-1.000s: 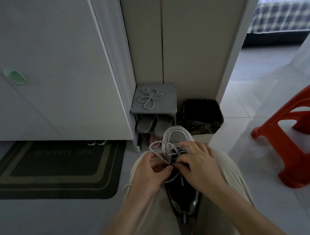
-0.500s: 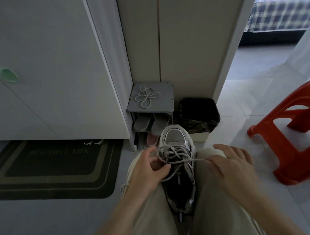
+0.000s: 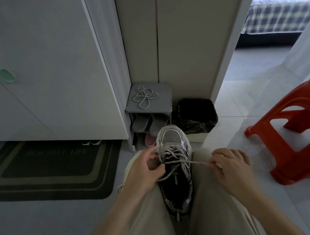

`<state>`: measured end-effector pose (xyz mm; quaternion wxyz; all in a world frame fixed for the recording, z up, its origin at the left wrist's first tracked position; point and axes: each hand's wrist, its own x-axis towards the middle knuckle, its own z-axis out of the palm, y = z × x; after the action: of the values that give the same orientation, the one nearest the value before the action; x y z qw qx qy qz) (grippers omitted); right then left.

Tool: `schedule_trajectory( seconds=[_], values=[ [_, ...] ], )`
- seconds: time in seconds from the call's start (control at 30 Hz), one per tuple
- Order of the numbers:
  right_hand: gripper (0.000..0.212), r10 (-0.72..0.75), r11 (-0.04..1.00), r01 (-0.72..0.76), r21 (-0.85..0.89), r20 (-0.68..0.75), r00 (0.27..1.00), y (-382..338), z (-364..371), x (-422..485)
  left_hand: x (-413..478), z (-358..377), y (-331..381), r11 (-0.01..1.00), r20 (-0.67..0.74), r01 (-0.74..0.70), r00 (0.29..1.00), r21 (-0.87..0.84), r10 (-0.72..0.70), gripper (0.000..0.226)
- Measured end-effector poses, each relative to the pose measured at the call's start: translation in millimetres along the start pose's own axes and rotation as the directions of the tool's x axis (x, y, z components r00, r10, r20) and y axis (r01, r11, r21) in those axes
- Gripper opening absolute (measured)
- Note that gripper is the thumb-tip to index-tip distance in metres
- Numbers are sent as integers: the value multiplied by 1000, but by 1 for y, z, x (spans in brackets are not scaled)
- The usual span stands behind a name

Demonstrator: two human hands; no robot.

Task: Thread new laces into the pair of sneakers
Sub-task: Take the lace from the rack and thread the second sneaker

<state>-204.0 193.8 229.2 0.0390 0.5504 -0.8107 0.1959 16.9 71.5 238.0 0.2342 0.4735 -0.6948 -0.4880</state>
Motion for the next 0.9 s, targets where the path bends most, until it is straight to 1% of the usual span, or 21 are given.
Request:
schedule_trajectory(
  seconds=[0.1, 0.2, 0.37, 0.47, 0.57, 0.67, 0.7, 0.73, 0.77, 0.8, 0.83, 0.87, 0.9],
  values=[
    [41, 5, 1000, -5, -4, 37, 999, 10, -1, -6, 0, 3, -2, 999, -21, -26, 999, 28, 26, 35],
    [42, 17, 1000, -16, -9, 21, 1000, 13, -2, -7, -1, 6, -3, 999, -50, -38, 998, 37, 39, 21],
    [37, 28, 999, -28, -18, 10, 1000, 15, -6, -10, -2, 7, -2, 996, -80, -48, 995, 70, 54, 17],
    [33, 39, 999, -39, -26, 23, 999, 19, -9, -11, -2, 6, 0, 995, -62, -40, 997, 94, 46, 15],
    [32, 84, 995, -81, -63, 52, 995, 22, -13, -11, 0, 5, 1, 992, -15, 7, 1000, 123, -5, 15],
    [41, 140, 990, -135, -51, 119, 983, 25, -21, -10, 0, 3, 3, 987, 18, 43, 999, 153, -46, 18],
    [42, 137, 991, -137, -6, 143, 980, 25, -23, -10, 0, 2, 5, 985, 23, 40, 999, 169, -44, 18],
    [41, 137, 985, -153, 77, 187, 973, 22, -28, -10, -1, 2, 6, 983, 23, 31, 999, 181, -35, 18],
    [36, 133, 965, -178, 192, 224, 965, 18, -33, -10, -2, 2, 7, 982, 19, 17, 1000, 190, -21, 19],
    [26, 132, 933, -207, 294, 256, 958, 15, -38, -10, -3, 2, 8, 980, 14, 3, 1000, 199, -6, 20],
    [12, 110, 897, -212, 388, 268, 957, 11, -43, -9, -4, 2, 8, 979, 15, -8, 1000, 204, 5, 20],
    [8, 88, 843, -214, 493, 265, 960, 6, -50, -8, -5, 2, 9, 979, 25, -15, 1000, 201, 10, 21],
    [13, 70, 761, -225, 608, 268, 961, 2, -59, -6, -6, 1, 10, 980, 45, -16, 999, 198, 7, 22]
  ],
)
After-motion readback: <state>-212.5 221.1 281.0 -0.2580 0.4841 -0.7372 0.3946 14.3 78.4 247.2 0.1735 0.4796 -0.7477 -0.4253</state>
